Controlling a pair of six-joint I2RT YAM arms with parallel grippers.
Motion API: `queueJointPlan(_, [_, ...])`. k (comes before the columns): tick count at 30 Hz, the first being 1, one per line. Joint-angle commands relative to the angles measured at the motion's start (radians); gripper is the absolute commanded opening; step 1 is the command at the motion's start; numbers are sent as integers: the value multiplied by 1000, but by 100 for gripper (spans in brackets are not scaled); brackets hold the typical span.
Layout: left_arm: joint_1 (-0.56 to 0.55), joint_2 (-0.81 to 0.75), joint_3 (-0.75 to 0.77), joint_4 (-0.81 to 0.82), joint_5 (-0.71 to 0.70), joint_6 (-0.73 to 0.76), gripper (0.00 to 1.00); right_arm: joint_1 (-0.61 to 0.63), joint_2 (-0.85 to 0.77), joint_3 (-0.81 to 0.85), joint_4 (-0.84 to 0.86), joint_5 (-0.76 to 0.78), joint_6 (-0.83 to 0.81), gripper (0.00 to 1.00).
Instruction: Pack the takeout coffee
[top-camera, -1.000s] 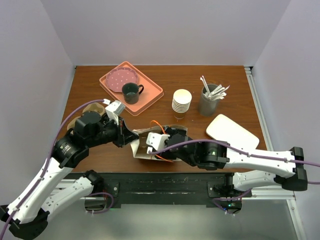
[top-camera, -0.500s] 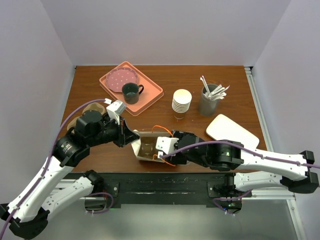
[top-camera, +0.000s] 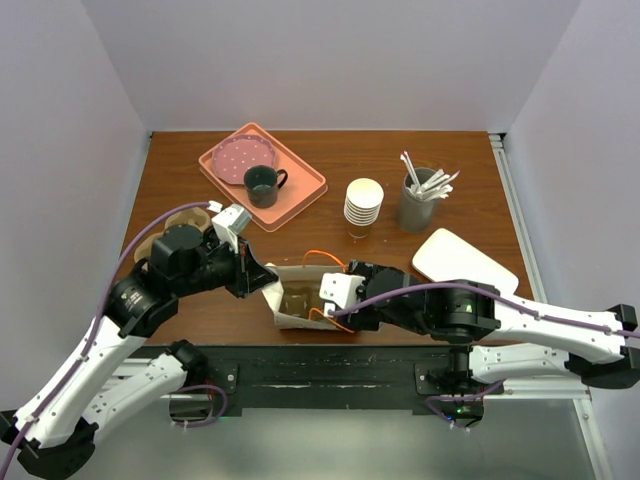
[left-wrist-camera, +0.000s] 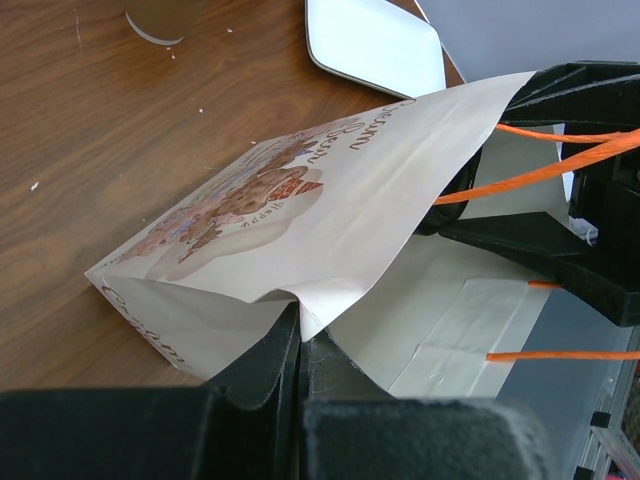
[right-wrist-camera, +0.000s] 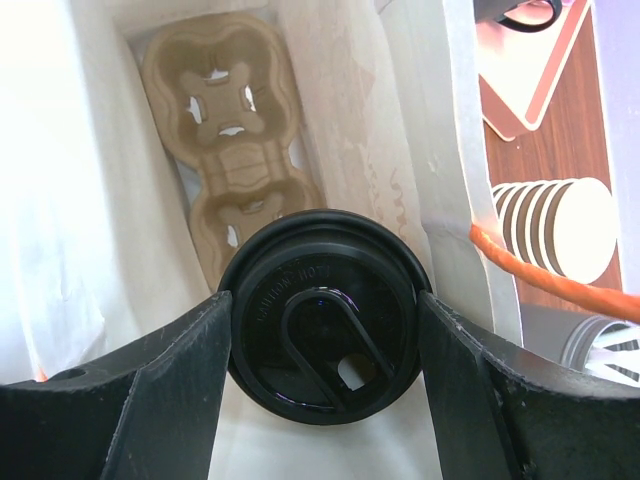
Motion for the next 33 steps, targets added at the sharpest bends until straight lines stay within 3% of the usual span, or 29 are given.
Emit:
queueJointPlan(1, [0, 7, 19, 6, -1, -2, 0, -1, -16, 63, -62, 26, -25, 15])
queueJointPlan(20, [0, 113, 154, -51, -11, -31, 0, 13, 64, 279, -194, -32, -137, 17])
queueJointPlan(33, [0, 159, 247, -97, -14, -54, 0, 19, 94, 328, -240, -52, -169, 19])
